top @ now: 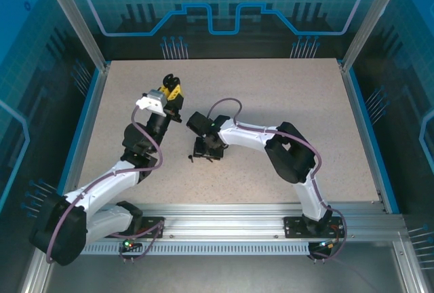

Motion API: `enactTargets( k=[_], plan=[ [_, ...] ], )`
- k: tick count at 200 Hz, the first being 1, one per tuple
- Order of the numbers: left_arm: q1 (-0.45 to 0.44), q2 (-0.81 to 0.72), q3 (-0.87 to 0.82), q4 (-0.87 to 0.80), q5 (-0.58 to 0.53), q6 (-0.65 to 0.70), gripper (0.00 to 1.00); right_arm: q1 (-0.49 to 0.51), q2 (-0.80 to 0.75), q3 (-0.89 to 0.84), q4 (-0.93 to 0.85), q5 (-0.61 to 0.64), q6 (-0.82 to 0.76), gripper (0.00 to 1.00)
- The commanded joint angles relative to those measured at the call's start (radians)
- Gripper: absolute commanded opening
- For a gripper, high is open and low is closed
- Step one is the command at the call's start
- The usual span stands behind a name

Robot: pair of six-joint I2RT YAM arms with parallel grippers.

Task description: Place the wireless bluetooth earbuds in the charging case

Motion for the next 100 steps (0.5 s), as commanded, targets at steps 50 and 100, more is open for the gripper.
enactTargets(
  k=[50,100],
  plan=[
    [0.021,-0.039,-0.02,0.014,-0.019,-0.036,0.0,0.023,0.053,0.07,-0.167,0.142,-0.101,0.47],
    [0.024,-0.04,-0.022,0.009,-0.02,-0.044,0.0,0.035,0.089,0.115,-0.201,0.175,-0.156,0.41]
  ],
)
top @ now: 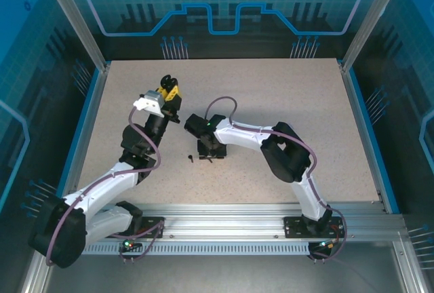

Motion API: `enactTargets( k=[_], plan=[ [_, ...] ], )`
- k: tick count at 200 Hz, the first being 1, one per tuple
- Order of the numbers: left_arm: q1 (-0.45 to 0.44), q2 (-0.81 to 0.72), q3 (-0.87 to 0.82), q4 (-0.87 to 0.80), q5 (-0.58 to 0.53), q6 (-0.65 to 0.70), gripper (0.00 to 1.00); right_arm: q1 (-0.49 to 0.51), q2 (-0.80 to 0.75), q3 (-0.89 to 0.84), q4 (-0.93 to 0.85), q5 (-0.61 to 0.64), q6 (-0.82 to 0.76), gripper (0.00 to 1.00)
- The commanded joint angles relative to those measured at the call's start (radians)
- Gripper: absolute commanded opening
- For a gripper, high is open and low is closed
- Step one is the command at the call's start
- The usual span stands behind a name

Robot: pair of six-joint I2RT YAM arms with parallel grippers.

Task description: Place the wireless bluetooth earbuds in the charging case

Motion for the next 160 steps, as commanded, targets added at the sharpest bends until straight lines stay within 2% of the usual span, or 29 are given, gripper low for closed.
enactTargets(
  k=[1,85,160],
  plan=[
    [0.011,-0.021,-0.008,0.016,-0.017,-0.021,0.0,0.02,0.037,0.043,-0.058,0.043,-0.04,0.41],
    [0.013,-0.02,-0.002,0.004,-0.018,-0.03,0.0,0.039,0.091,0.103,-0.1,0.047,-0.084,0.31],
    [0.013,-0.015,0.009,-0.004,-0.015,-0.033,0.0,0.052,0.071,0.062,-0.099,0.049,-0.09,0.31]
  ],
)
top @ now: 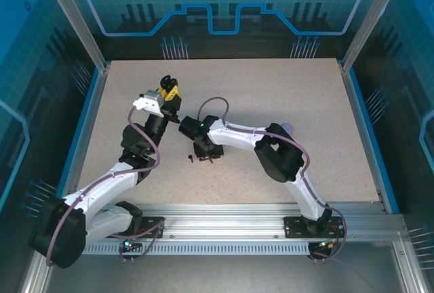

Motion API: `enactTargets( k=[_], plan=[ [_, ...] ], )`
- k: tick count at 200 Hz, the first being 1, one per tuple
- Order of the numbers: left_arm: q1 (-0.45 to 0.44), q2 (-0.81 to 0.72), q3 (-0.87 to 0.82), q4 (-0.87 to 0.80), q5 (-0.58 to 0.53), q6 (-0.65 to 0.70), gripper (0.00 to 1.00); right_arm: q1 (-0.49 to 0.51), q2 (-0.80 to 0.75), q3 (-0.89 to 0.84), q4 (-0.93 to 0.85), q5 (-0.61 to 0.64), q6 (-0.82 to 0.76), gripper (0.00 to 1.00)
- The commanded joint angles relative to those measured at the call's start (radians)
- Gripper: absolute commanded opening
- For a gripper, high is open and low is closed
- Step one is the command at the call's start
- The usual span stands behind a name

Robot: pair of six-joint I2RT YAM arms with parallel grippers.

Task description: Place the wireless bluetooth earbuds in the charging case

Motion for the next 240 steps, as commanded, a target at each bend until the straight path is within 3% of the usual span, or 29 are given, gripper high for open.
enactTargets(
  k=[1,81,149,240],
  plan=[
    [0.008,-0.014,0.009,0.014,-0.015,-0.01,0.0,0.022,0.012,-0.026,-0.033,0.002,-0.012,0.3],
    [0.008,-0.016,0.019,-0.002,-0.006,-0.029,0.0,0.021,-0.039,-0.084,-0.006,0.018,-0.018,0.13],
    [0.008,-0.026,0.02,-0.022,0.026,-0.053,0.0,-0.008,-0.197,-0.203,0.055,0.06,-0.005,0.13],
    [0.007,-0.04,-0.022,0.009,0.257,-0.062,0.0,-0.174,-0.559,-0.36,0.114,0.091,-0.062,0.13]
  ],
)
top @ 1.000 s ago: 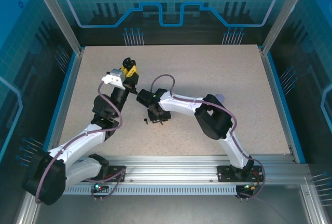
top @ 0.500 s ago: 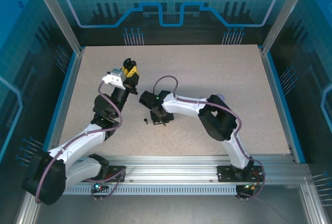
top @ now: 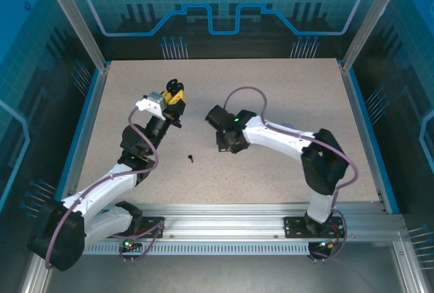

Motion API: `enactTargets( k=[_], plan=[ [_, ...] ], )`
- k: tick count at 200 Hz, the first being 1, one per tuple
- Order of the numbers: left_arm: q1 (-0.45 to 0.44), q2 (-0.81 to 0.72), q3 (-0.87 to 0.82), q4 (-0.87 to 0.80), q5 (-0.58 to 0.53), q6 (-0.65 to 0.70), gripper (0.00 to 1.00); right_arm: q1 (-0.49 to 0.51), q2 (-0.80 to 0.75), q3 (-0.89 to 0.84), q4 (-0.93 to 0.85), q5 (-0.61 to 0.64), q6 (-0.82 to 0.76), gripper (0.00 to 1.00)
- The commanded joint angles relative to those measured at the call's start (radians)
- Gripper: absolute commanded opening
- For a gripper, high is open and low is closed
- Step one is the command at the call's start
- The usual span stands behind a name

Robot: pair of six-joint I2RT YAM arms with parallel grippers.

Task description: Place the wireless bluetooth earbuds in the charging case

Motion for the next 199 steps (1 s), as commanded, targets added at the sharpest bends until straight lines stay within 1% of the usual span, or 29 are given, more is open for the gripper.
enactTargets(
  k=[1,18,37,72,108,137,168,199],
  plan=[
    [0.006,-0.017,-0.009,0.041,0.12,-0.031,0.0,-0.055,-0.111,-0.012,0.013,0.027,-0.039,0.13],
    [-0.004,0.0,-0.006,0.055,0.195,-0.02,0.0,-0.102,-0.183,0.004,0.024,0.015,-0.072,0.13],
    [-0.036,0.024,0.001,0.065,0.257,0.017,0.0,-0.147,-0.249,0.041,0.05,-0.004,-0.108,0.13],
    [-0.1,0.073,0.037,0.023,0.306,0.085,0.0,-0.209,-0.318,0.141,0.106,-0.05,-0.166,0.14],
    [-0.164,0.122,0.064,0.012,0.272,0.192,0.0,-0.226,-0.355,0.215,0.193,-0.1,-0.212,0.14],
    [-0.201,0.165,0.103,-0.008,0.245,0.272,0.0,-0.225,-0.378,0.223,0.277,-0.161,-0.23,0.14],
    [-0.216,0.215,0.149,-0.009,0.239,0.289,0.0,-0.206,-0.41,0.189,0.358,-0.209,-0.243,0.14],
    [-0.219,0.248,0.179,-0.007,0.226,0.272,0.0,-0.17,-0.465,0.115,0.428,-0.208,-0.253,0.13]
  ],
)
